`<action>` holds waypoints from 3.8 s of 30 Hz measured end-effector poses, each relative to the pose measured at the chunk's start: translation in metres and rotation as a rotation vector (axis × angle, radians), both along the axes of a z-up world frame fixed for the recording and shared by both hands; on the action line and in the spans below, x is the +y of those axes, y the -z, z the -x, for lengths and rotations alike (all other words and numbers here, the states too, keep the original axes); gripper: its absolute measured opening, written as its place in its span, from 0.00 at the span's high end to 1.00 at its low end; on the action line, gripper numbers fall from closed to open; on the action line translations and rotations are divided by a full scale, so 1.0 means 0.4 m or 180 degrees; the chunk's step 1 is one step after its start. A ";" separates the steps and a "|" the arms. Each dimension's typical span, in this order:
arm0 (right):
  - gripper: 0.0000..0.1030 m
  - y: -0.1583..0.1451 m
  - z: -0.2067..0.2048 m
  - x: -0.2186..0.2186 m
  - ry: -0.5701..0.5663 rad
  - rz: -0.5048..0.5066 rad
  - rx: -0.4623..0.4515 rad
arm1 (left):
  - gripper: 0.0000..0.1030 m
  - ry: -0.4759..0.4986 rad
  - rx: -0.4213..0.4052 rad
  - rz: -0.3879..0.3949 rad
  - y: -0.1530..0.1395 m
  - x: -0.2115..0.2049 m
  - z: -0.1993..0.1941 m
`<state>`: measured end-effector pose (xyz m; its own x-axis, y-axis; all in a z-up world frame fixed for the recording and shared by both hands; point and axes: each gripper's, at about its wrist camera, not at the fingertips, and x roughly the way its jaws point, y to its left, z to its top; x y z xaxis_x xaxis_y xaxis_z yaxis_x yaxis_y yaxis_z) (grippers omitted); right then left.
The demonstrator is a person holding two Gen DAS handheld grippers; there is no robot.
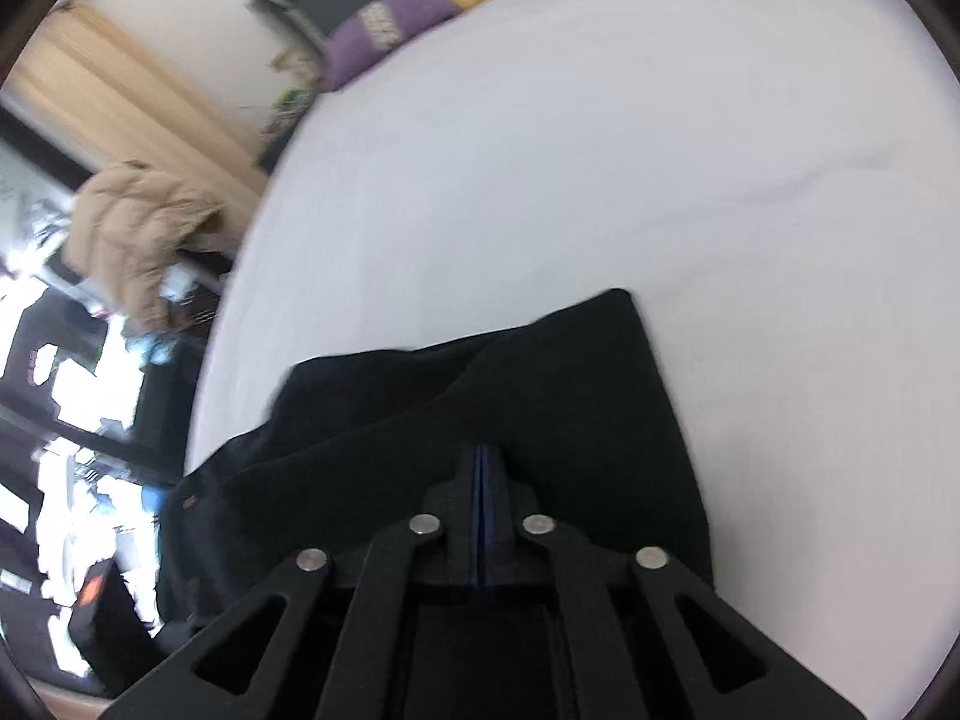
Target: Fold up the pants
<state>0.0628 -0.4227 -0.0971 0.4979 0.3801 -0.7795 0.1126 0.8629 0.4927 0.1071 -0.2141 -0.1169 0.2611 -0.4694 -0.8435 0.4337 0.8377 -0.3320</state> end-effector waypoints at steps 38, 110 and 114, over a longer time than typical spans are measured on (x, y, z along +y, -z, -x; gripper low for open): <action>0.90 0.014 0.269 -0.025 0.0145 -0.0802 0.0052 | 0.91 -0.0076 -0.0149 0.0073 -0.025 0.050 0.059; 0.49 -0.012 0.041 0.342 -0.0368 -0.1461 -0.0055 | 0.64 -0.3296 0.1097 0.3093 0.155 0.876 0.372; 0.51 -0.014 0.033 0.350 -0.0418 -0.1377 -0.0015 | 0.74 -0.3283 0.1134 0.3100 0.160 0.881 0.370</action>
<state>0.0498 -0.2827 -0.0913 0.4269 0.7307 -0.5328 0.0128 0.5843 0.8115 -0.0408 0.1384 -0.1808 0.6775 -0.6180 -0.3989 -0.4314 0.1055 -0.8960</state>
